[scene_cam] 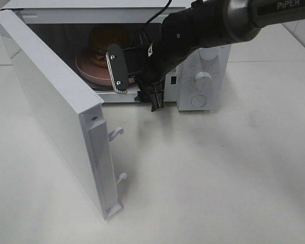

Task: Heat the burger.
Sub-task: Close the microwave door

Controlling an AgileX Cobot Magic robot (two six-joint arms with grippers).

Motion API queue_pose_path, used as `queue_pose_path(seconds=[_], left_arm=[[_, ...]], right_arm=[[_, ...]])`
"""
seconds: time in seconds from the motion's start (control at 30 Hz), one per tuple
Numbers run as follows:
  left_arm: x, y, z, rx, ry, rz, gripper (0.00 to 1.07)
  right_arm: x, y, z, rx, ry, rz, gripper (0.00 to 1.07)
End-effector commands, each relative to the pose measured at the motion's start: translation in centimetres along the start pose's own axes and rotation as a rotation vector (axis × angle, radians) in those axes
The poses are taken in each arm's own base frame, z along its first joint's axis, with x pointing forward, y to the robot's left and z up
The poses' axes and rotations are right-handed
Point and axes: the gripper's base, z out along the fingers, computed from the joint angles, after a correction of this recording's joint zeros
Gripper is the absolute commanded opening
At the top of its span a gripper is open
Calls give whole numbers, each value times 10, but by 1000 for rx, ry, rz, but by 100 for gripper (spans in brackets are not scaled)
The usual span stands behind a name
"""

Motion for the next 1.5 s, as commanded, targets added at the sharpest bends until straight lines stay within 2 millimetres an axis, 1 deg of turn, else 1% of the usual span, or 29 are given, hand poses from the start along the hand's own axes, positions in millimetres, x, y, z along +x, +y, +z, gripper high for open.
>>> queue_pose_path(seconds=[0.03,0.1,0.17,0.2,0.23,0.3,0.4,0.47,0.57,0.63,0.67,0.7,0.73,0.8,0.83,0.9,1.0,1.07,1.17,1.23,1.37,1.4,1.47,1.5], left_arm=[[1,0,-2,2,-24,-2,98],[1,0,-2,2,-24,-2,98],[1,0,-2,2,-24,-2,98],[1,0,-2,2,-24,-2,98],[1,0,-2,2,-24,-2,98],[1,0,-2,2,-24,-2,98],[1,0,-2,2,-24,-2,98],[1,0,-2,2,-24,-2,98],[1,0,-2,2,-24,-2,98],[1,0,-2,2,-24,-2,98],[1,0,-2,2,-24,-2,98],[1,0,-2,2,-24,-2,98],[1,0,-2,2,-24,-2,98],[1,0,-2,2,-24,-2,98],[1,0,-2,2,-24,-2,98],[1,0,-2,2,-24,-2,98],[1,0,-2,2,-24,-2,98],[1,0,-2,2,-24,-2,98],[1,0,-2,2,-24,-2,98],[1,0,-2,2,-24,-2,98],[1,0,-2,2,-24,-2,98],[1,0,-2,2,-24,-2,98],[1,0,-2,2,-24,-2,98],[1,0,-2,2,-24,-2,98]], right_arm=[[-1,2,-10,12,-7,-6,76],[1,7,-20,23,-13,-7,76],[2,9,-24,26,-14,-8,76],[3,12,-31,31,-17,-8,76],[3,12,-31,31,-17,-8,76],[6,19,-41,34,-19,-8,76],[7,23,-46,29,-18,-8,76],[9,29,-57,41,-24,-6,76],[10,32,-59,39,-24,0,76],[14,41,-69,31,-23,18,76],[14,41,-69,31,-23,18,76],[15,44,-76,36,-25,28,76],[15,44,-76,36,-25,28,76],[17,50,-85,38,-26,45,76],[17,50,-85,38,-26,45,76],[19,57,-90,27,-23,91,76],[21,61,-95,25,-23,119,76],[23,66,-103,25,-24,157,76],[24,70,-108,24,-24,185,76],[26,75,-117,27,-26,244,76],[29,81,-125,26,-26,296,76],[30,85,-131,24,-26,336,76],[31,87,-133,19,-23,355,76],[33,92,-138,3,-12,386,76]])
